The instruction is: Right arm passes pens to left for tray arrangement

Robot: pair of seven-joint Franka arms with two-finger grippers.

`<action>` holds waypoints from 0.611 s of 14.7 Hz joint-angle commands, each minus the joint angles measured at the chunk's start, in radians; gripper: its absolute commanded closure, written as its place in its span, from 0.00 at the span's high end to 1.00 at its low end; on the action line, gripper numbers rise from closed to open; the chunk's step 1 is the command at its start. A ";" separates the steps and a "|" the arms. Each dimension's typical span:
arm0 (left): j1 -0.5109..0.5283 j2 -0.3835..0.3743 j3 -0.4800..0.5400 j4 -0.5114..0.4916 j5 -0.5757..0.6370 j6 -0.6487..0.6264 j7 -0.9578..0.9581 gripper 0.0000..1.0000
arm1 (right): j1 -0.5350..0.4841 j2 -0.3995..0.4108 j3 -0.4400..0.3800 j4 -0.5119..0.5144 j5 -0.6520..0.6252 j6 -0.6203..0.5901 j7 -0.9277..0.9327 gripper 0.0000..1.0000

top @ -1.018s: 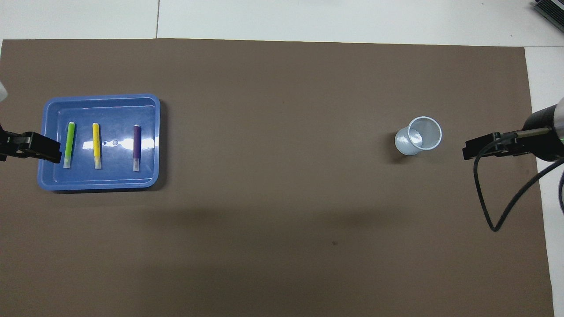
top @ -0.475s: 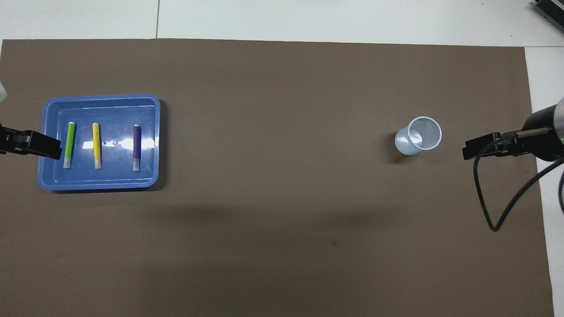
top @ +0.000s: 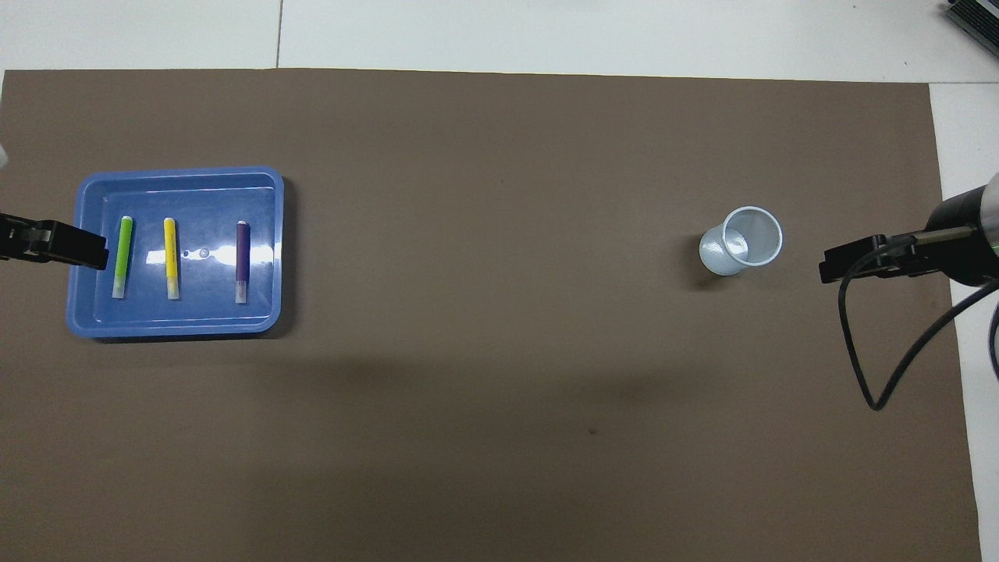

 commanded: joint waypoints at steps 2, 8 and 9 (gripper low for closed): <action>0.017 -0.020 0.006 -0.025 -0.010 0.012 -0.029 1.00 | -0.009 -0.013 0.005 -0.014 -0.004 0.000 -0.015 1.00; 0.003 -0.021 -0.002 -0.029 -0.009 0.008 -0.028 1.00 | -0.009 -0.013 0.005 -0.014 -0.004 0.000 -0.013 1.00; 0.005 -0.021 -0.002 -0.029 -0.009 0.008 -0.029 1.00 | -0.009 -0.013 0.005 -0.016 -0.004 0.000 -0.013 1.00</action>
